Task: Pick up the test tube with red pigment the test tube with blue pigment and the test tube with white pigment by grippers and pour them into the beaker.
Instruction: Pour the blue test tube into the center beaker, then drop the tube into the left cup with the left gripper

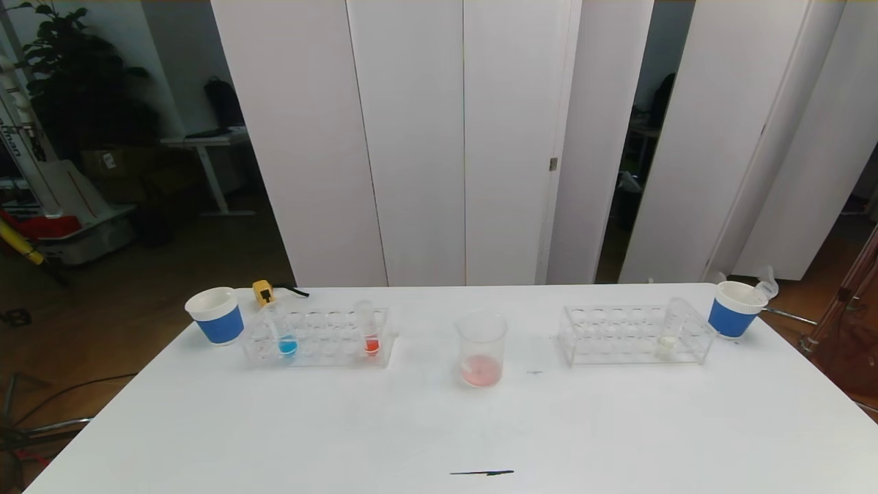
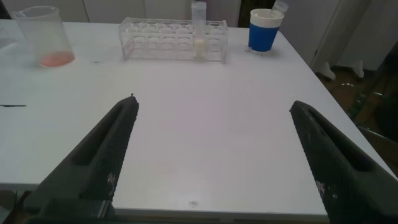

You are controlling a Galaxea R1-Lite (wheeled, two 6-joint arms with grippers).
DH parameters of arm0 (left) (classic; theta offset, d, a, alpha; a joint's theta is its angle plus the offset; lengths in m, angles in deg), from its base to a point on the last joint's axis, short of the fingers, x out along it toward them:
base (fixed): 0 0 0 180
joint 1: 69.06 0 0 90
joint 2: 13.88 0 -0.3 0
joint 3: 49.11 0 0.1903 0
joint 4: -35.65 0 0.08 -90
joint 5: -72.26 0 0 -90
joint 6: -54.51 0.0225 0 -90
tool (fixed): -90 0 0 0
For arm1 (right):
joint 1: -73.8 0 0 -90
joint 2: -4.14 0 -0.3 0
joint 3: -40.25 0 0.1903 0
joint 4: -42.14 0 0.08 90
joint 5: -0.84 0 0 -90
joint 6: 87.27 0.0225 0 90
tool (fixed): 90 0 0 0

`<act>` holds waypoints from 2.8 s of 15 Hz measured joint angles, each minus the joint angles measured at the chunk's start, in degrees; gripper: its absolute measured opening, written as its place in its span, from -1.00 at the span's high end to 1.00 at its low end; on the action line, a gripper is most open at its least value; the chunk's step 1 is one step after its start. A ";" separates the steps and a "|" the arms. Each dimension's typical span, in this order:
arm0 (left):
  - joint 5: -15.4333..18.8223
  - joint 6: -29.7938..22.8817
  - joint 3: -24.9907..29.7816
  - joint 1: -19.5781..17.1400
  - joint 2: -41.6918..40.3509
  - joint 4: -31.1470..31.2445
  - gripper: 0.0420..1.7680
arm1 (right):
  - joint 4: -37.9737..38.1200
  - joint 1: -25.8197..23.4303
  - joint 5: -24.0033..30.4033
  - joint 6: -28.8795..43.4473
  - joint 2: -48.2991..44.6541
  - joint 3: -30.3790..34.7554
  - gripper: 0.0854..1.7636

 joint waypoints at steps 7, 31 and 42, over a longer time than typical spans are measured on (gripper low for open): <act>-0.12 0.23 -0.06 0.00 0.00 -0.34 -0.98 | 0.00 -0.02 0.00 0.00 0.00 0.00 -0.98; -1.79 -2.82 -28.95 0.93 63.22 -27.72 -0.98 | 0.01 -0.05 0.00 0.00 0.00 0.00 -0.98; -1.56 -5.28 -18.26 3.45 85.80 -52.88 -0.98 | 0.01 0.00 0.02 0.00 0.00 0.00 -0.98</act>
